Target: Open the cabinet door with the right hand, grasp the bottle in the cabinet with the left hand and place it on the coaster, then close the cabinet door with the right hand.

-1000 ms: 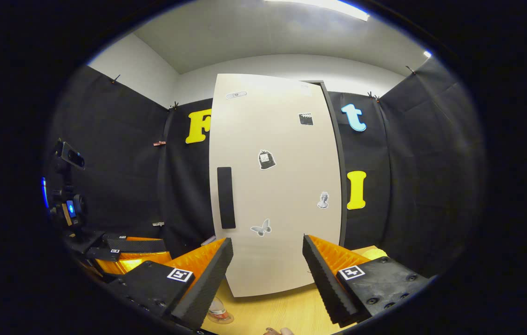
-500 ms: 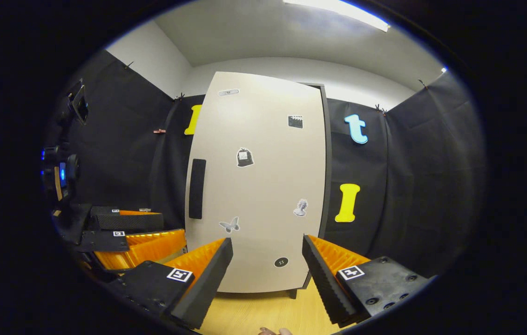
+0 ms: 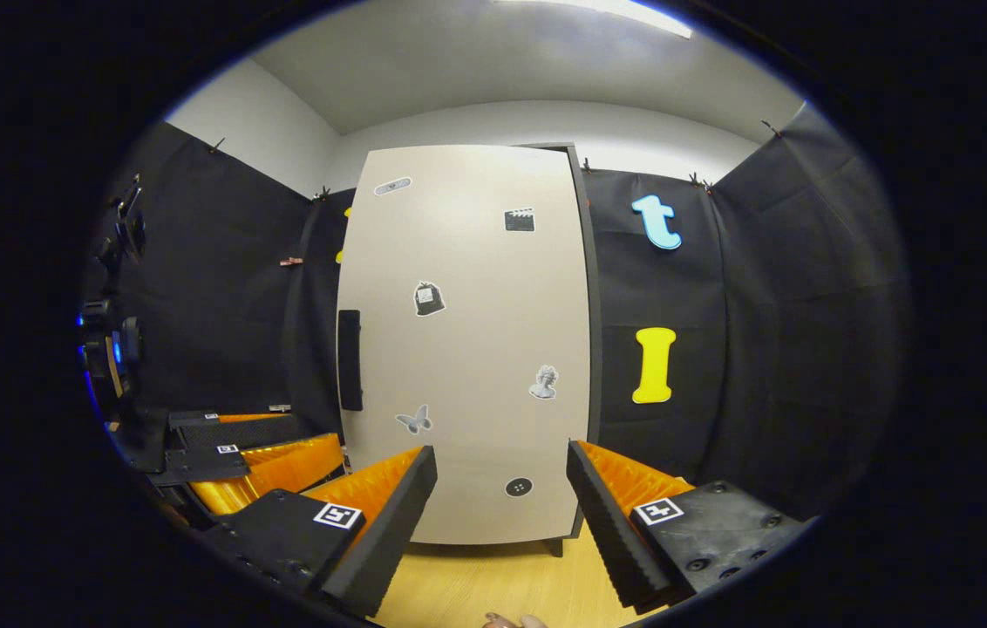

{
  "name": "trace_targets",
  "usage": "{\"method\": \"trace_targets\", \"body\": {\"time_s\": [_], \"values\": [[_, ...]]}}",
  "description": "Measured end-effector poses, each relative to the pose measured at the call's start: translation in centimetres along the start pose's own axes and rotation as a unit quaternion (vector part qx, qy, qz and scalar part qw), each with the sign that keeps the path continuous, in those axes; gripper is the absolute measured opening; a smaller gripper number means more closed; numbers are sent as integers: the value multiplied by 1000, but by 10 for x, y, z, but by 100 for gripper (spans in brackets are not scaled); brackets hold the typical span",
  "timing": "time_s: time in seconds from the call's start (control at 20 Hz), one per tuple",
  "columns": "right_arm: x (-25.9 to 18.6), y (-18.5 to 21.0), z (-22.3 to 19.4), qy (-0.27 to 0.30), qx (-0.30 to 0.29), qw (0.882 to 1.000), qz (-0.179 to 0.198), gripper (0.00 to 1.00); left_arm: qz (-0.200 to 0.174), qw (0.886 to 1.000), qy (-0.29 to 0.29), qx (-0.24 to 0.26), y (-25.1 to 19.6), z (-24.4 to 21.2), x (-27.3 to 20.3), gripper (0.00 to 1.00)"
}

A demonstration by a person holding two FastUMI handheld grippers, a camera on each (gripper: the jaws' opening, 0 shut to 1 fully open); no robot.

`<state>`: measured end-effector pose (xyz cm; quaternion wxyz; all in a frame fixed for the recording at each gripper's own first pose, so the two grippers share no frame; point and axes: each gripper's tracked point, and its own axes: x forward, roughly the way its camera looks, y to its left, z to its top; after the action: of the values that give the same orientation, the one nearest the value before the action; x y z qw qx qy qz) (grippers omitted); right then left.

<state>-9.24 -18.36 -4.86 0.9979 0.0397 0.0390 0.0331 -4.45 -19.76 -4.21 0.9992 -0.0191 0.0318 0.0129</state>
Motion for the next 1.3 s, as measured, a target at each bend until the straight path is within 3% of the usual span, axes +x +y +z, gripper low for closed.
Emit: {"method": "trace_targets", "body": {"time_s": [0.25,1.3], "values": [[2,6,-1,-4,-9,1000,-12,97,-4,1000,8,-7,4,-3,4,97],[7,25,3,-2,-32,999,19,97,-1,1000,4,-4,7,-6,10,97]]}}
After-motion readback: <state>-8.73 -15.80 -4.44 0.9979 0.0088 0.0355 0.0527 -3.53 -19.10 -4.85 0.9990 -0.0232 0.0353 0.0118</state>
